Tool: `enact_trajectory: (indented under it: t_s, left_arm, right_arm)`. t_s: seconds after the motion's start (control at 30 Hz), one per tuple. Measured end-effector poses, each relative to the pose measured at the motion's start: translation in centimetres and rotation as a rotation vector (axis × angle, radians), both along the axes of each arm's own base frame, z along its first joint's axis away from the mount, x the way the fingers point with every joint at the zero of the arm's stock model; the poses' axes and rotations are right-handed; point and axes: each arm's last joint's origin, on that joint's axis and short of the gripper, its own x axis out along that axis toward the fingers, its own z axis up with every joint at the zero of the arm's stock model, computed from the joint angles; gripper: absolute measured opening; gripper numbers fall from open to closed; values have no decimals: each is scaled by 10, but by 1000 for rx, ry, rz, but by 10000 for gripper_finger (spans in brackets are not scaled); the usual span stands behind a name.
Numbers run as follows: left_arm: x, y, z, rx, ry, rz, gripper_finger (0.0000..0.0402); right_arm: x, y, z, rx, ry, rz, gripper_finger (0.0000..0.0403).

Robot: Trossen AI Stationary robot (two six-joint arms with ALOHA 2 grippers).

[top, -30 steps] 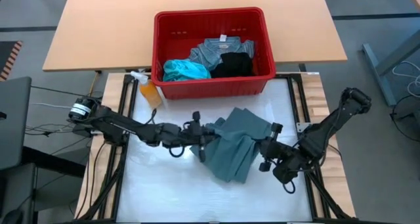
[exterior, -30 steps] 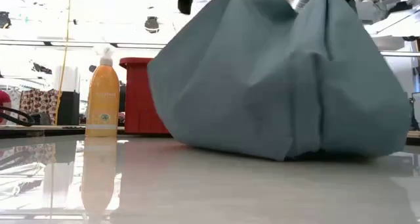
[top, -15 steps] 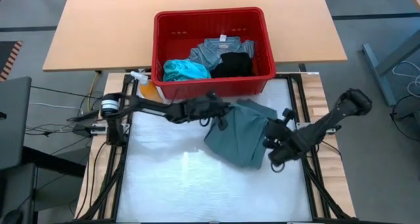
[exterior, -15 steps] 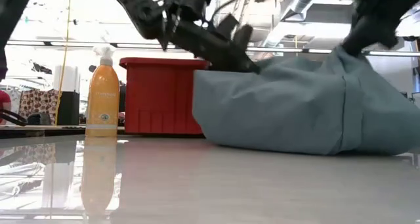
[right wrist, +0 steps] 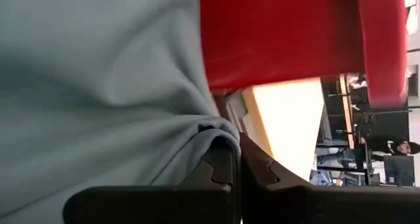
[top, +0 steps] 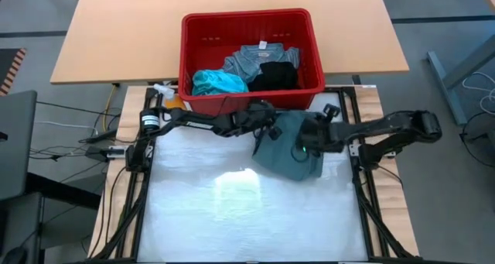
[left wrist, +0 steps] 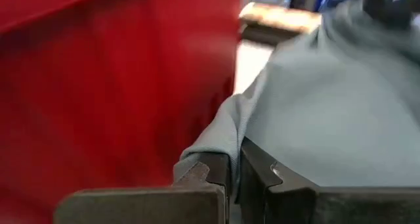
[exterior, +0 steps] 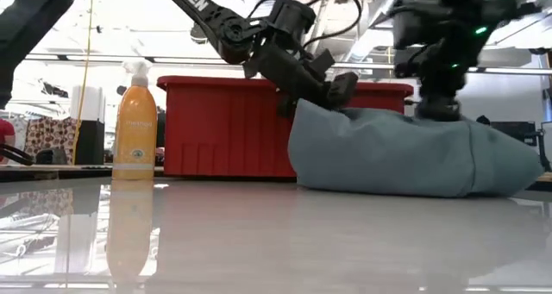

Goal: Fold Laundry from Bin
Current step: Fold the gray pants

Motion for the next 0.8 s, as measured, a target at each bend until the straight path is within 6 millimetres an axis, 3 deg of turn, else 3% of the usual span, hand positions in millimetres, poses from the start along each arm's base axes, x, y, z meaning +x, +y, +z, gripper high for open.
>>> enact_trajectory:
  t_s: [0.3, 0.53, 0.8]
  left_arm:
    - [-2, 10, 0, -82, 32, 2, 0]
    - [1, -4, -3, -4, 89, 18, 32]
    - [1, -9, -4, 31, 132, 9, 120]
  right_arm:
    - [3, -55, -3, 80, 7, -45, 23]
    - [-3, -67, -4, 141, -4, -71, 56]
    - [-7, -75, -4, 155, 35, -69, 95]
